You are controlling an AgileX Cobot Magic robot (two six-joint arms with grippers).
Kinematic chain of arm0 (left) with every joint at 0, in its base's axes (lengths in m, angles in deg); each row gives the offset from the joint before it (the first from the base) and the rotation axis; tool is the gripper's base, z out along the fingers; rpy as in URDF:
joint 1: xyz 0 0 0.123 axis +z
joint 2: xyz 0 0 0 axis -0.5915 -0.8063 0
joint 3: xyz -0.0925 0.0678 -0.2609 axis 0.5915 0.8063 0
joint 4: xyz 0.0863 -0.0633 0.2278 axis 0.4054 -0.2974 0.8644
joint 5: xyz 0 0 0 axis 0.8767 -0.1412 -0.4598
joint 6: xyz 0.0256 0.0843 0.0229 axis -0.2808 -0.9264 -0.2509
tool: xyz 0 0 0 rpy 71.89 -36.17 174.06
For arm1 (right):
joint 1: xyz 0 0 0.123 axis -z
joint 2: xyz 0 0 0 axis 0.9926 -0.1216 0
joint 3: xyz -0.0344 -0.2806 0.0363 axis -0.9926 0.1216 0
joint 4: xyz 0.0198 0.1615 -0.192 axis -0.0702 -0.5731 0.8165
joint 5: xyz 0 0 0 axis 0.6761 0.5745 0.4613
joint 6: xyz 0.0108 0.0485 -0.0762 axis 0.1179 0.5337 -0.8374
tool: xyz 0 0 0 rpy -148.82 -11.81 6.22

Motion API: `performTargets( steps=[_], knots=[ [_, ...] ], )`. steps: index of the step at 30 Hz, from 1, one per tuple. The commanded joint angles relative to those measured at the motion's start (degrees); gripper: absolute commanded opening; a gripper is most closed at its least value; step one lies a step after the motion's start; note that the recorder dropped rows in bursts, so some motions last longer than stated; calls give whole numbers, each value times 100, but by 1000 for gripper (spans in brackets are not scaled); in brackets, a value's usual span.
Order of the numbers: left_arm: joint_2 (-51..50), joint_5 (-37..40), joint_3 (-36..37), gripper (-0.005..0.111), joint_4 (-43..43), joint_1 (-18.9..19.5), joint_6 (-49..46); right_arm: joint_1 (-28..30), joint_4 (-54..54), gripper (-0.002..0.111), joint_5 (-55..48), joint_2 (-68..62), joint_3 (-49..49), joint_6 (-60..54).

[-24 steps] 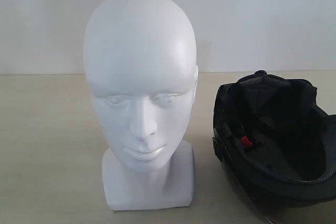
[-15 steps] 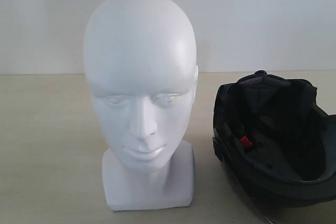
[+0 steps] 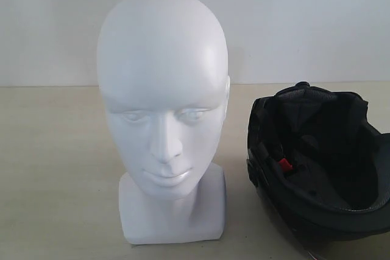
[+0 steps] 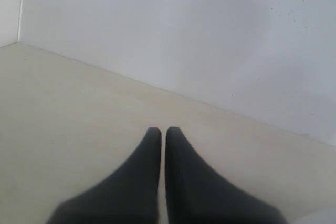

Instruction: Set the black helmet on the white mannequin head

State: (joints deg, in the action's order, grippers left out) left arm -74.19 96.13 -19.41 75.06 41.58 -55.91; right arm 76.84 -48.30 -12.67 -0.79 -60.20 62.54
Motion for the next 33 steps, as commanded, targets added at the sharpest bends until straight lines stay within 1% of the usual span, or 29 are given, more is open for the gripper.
performTargets(
  steps=[1,11,15,23,27,30,32,33],
  knots=[
    [13,-28,17,4,8,14,-15,32,34,0,43,32,0,-56],
    [13,-28,17,4,8,14,-15,32,-31,0,79,32,-60,-10],
    [13,-28,17,4,8,14,-15,32,-120,0,139,32,-704,36],
    [13,-28,17,4,8,14,-15,32,-131,0,502,32,-2576,36],
    [13,-28,17,4,8,14,-15,32,-215,0,946,32,-3084,159],
    [13,-28,17,4,8,14,-15,32,-312,0,1510,32,-3460,314],
    [13,-28,17,4,8,14,-15,32,-403,0,1595,32,-3732,488],
    [13,-28,17,4,8,14,-15,32,-357,0,1553,32,-3888,355]
  ],
)
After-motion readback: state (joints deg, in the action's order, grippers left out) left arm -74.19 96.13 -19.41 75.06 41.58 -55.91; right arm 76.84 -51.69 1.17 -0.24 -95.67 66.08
